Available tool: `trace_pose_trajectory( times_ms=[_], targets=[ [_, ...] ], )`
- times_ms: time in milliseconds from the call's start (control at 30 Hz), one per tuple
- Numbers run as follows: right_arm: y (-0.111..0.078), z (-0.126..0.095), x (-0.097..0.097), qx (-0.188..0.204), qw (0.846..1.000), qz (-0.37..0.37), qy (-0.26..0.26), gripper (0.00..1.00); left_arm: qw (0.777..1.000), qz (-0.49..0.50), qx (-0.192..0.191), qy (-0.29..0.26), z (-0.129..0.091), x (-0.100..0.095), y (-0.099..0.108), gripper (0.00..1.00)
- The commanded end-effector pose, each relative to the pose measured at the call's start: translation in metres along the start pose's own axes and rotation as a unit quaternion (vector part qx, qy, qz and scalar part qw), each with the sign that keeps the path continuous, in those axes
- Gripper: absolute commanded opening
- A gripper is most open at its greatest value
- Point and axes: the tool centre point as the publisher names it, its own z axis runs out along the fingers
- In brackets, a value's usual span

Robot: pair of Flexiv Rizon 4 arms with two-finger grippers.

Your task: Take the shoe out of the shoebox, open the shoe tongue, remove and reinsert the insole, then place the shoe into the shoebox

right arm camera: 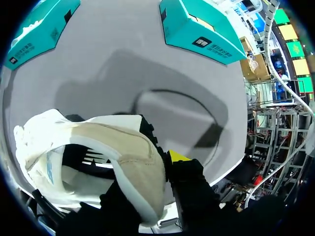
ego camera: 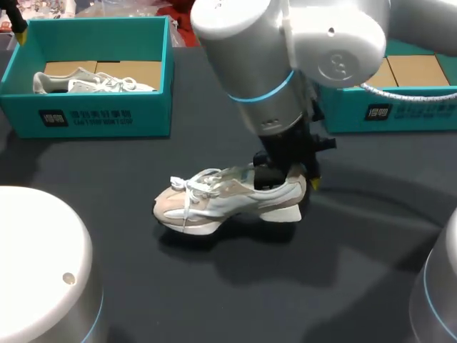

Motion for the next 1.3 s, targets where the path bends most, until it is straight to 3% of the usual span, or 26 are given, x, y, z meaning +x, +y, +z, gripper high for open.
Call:
trace_pose_trajectory(
  times_ms=[33, 200, 633, 767, 1300],
  targets=[
    [-0.005, 0.014, 0.027, 0.007, 1.000, -0.002, -0.001, 0.00, 1.000, 0.001, 0.000, 0.001, 0.000, 0.001, 0.000, 1.00],
    [-0.016, 0.022, 0.041, 0.007, 1.000, 0.000, 0.028, 0.00, 1.000, 0.001, 0.000, 0.001, 0.000, 0.001, 0.000, 1.00],
    [-0.016, 0.022, 0.041, 0.007, 1.000, 0.000, 0.028, 0.00, 1.000, 0.001, 0.000, 0.001, 0.000, 0.001, 0.000, 1.00],
    [-0.019, 0.037, 0.054, 0.022, 0.999, -0.009, 0.035, 0.00, 1.000, 0.001, 0.000, 0.001, 0.000, 0.001, 0.000, 1.00],
    [-0.027, 0.054, 0.062, 0.030, 0.999, -0.005, 0.042, 0.00, 1.000, 0.001, 0.000, 0.001, 0.000, 0.001, 0.000, 1.00]
  ],
)
